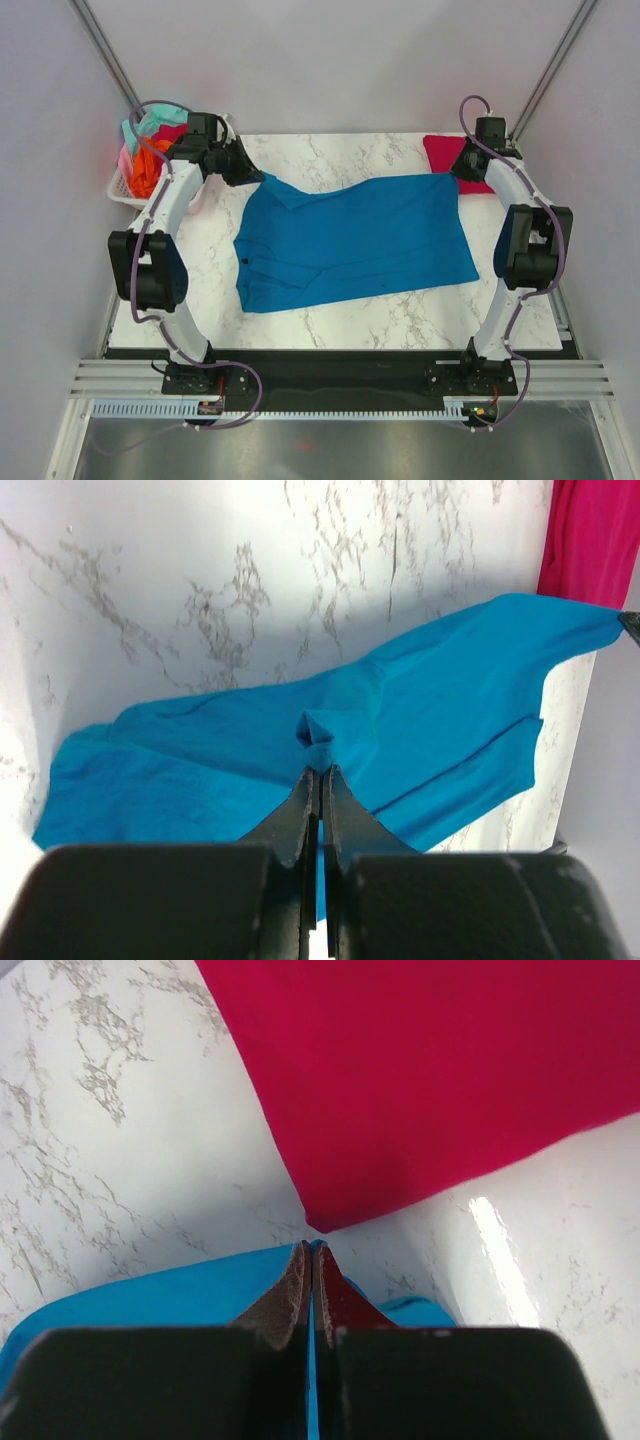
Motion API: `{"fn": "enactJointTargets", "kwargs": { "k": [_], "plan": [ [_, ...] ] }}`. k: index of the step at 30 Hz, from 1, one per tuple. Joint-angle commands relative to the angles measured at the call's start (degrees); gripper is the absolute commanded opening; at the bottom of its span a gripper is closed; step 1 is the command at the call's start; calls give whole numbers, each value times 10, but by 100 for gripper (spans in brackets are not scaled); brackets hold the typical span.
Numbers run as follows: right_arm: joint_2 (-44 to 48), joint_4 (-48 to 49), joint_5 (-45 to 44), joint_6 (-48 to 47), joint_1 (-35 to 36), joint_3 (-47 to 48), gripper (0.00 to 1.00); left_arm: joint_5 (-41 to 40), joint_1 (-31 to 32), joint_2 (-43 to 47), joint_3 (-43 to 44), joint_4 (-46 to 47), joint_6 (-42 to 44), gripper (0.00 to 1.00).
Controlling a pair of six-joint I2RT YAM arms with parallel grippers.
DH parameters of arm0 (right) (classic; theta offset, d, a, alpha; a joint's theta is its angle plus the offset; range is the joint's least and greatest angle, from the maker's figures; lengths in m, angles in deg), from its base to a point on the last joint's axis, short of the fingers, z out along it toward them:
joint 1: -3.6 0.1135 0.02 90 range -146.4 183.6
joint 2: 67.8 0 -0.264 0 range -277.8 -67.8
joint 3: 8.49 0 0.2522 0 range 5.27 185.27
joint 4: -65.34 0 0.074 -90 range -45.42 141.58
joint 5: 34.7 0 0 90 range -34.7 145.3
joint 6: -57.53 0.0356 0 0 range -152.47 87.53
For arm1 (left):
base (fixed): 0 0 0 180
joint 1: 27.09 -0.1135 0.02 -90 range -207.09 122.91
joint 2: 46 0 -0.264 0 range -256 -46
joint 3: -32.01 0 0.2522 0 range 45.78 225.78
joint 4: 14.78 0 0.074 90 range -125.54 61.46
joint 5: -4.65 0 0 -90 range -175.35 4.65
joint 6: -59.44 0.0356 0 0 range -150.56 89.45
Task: Fold and stack the t-shirts
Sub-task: Fold the tshirt
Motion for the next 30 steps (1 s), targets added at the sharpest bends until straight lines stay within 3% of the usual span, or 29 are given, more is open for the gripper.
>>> {"fn": "enactJointTargets", "kwargs": {
  "k": [1, 19, 30],
  "plan": [
    [54, 3, 1, -7, -9, -24, 0, 14, -2, 61, -34, -11, -4, 2],
    [177, 49, 24, 6, -39, -247, 0, 12, 0, 271, -322, -9, -40, 2],
    [202, 63, 15, 10, -48, -342, 0, 20, 0, 354, -430, -10, -42, 4]
  ]
}}
